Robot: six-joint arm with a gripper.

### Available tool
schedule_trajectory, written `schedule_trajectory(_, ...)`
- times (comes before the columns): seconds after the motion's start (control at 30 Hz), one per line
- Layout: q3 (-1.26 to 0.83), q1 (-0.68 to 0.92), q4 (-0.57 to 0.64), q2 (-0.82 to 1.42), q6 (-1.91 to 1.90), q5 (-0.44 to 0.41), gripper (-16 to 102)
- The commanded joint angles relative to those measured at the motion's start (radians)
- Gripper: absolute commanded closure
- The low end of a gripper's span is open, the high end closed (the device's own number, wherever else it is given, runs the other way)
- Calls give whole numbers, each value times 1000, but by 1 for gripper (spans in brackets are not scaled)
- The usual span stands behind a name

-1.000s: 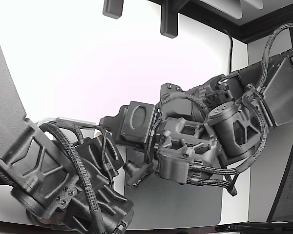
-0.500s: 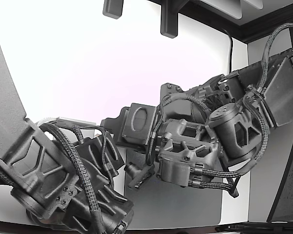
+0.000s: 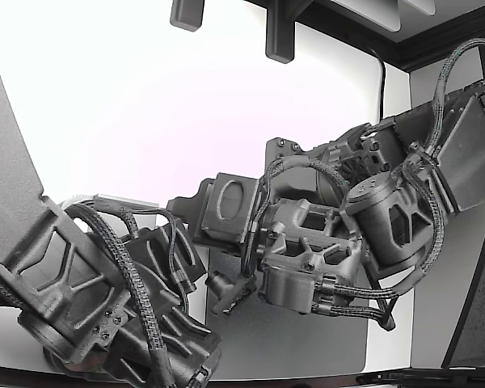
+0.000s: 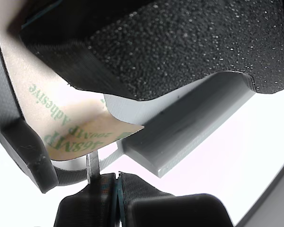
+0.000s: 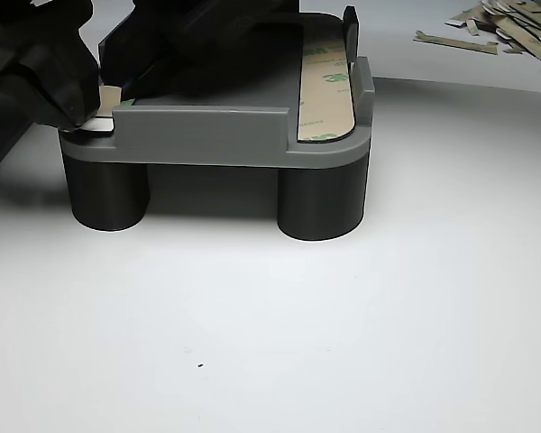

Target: Peel off protective film from adhesive tape.

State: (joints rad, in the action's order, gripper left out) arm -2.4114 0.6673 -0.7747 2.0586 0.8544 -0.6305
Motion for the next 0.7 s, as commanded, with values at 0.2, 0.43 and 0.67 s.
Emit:
schedule_trajectory(0.2, 40, 3, -2, 0, -12, -9, 97)
schedule_trajectory(0.43, 60, 5, -20, -26, -15, -11, 97)
schedule_trajectory(0.67, 67, 6, -31, -48, -28, -9, 97)
